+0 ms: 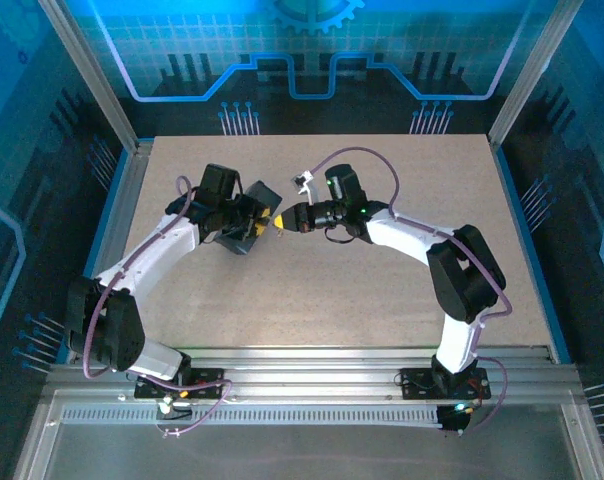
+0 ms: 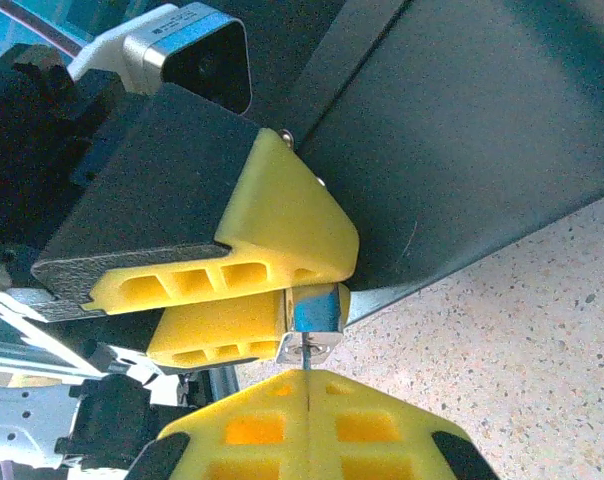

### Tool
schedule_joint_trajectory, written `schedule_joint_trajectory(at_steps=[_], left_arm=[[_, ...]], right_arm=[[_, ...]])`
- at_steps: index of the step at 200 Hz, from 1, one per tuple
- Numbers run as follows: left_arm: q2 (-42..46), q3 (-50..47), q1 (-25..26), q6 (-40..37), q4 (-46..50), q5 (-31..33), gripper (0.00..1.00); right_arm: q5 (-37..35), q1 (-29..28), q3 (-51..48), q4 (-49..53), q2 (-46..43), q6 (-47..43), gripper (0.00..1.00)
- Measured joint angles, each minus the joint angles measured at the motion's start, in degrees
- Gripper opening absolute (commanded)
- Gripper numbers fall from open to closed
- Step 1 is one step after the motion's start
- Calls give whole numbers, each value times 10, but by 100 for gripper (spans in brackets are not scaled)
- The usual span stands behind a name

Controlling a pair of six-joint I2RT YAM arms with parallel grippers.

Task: Unlock a padlock with a key

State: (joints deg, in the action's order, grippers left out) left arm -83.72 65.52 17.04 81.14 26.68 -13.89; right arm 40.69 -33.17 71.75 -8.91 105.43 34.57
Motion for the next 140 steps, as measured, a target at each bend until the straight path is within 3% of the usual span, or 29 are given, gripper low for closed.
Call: schedule_joint_trajectory(at_steps=[140], left_arm=[[0,-2,-4,15,-18,2,0]], right_arm=[[-28,-8,0,-64,9,54,0]])
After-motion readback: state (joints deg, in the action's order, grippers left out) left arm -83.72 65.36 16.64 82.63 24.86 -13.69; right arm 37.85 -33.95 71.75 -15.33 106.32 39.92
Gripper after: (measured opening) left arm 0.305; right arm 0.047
